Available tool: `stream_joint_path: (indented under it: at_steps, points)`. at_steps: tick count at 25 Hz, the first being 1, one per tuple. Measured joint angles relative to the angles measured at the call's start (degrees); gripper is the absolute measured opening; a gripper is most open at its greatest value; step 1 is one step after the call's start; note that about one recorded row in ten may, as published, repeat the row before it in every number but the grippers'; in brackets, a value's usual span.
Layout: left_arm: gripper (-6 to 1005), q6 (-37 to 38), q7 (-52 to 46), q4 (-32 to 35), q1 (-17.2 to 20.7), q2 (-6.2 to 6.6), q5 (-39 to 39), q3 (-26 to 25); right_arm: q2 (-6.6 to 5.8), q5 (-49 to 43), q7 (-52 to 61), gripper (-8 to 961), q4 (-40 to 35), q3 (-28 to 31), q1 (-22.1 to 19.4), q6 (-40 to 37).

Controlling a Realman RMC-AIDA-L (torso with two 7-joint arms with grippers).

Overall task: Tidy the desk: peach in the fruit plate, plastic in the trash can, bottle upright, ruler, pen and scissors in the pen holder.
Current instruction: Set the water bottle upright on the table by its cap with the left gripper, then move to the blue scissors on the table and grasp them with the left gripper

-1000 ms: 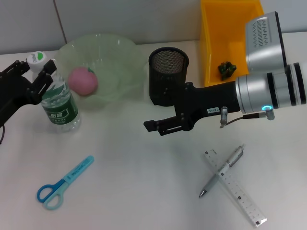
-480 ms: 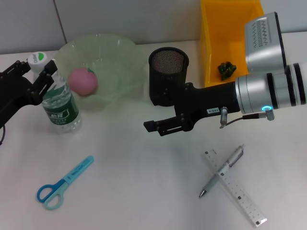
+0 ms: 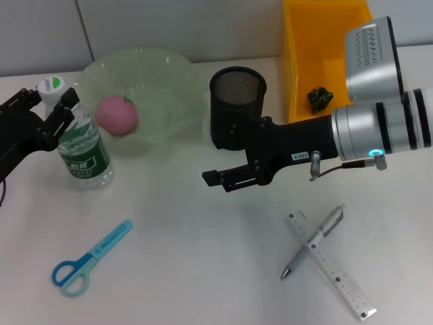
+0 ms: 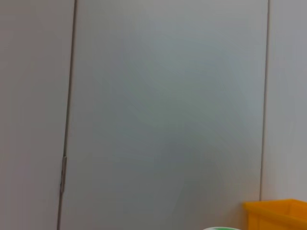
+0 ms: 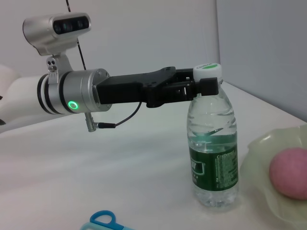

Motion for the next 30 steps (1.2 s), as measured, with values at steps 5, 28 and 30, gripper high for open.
stream_joint_path:
  at_steps: [5, 28, 30]
  points:
    - [448, 0.08, -0.48, 0.0, 0.01, 0.0, 0.0, 0.05, 0.0, 0.0, 0.02, 774, 0.0, 0.0, 0.01, 0.0]
    - [856, 9.16, -7.35, 2.17, 4.69, 0.5, 0.08, -0.18, 0.07, 0.47, 0.49, 774, 0.17, 0.49, 0.18, -0.38]
    - [855, 10.29, -10.2, 4.08, 5.91, 0.52, 0.32, 0.26, 0.08, 0.51, 0.92, 774, 0.18, 0.51, 0.21, -0.45]
